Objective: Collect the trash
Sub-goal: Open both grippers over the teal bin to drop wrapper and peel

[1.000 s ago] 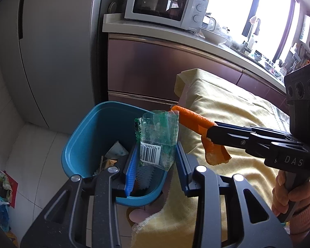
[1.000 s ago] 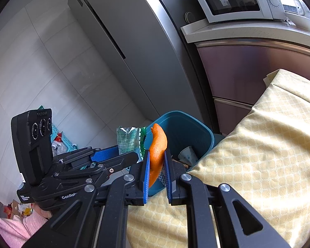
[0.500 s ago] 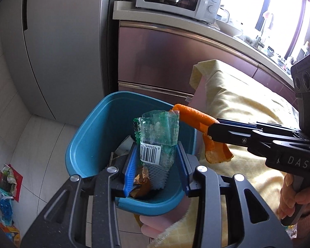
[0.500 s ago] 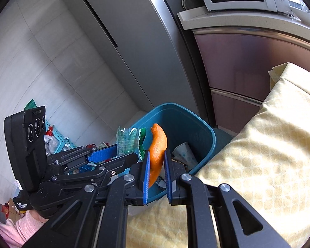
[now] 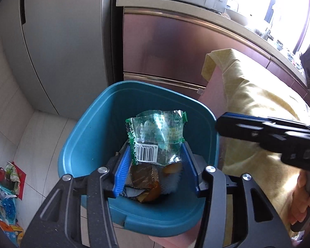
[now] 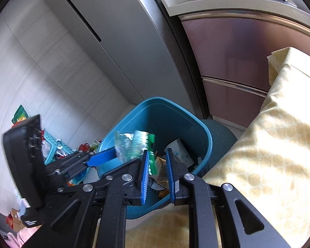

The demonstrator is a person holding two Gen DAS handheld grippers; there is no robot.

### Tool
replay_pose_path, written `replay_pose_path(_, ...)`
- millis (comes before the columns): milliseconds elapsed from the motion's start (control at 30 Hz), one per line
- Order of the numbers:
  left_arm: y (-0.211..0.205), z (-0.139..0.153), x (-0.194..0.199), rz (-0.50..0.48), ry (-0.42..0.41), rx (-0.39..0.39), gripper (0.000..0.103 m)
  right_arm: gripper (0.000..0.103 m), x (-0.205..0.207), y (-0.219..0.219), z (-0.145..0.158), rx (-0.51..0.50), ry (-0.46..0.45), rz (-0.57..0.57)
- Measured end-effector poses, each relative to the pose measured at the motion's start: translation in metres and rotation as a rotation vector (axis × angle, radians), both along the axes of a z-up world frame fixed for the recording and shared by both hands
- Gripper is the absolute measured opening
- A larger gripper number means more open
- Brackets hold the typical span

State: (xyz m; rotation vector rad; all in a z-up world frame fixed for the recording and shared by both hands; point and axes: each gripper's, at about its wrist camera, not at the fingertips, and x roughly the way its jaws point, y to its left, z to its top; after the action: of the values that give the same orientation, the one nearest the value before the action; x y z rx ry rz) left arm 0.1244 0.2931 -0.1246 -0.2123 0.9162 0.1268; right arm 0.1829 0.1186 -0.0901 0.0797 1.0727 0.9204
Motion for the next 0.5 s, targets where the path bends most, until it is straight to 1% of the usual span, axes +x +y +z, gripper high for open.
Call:
replay_pose_path(200,0.001,-0.006,0.003,-0.005,0.0,-0.017,0.05,0.016,-0.008,-0.025,0.006,0.038,-0.006,-0.014)
replay_pose_path(300,-0.002,-0.004,0.001,-0.018,-0.009,-0.018,0.054,0.017,-0.009,-0.036,0.009,0.05,-0.009,-0.019)
replay_pose_path(433,-0.004,-0.002,0.003,-0.021,-0.01,-0.026,0.056,0.022,-0.018,-0.054,0.015,0.064,-0.022,-0.021)
replay_pose_path(500,-0.007,0.002,0.002,-0.02,-0.014,-0.03,0.056,0.022,-0.023,-0.063,0.019,0.071,-0.036,-0.024)
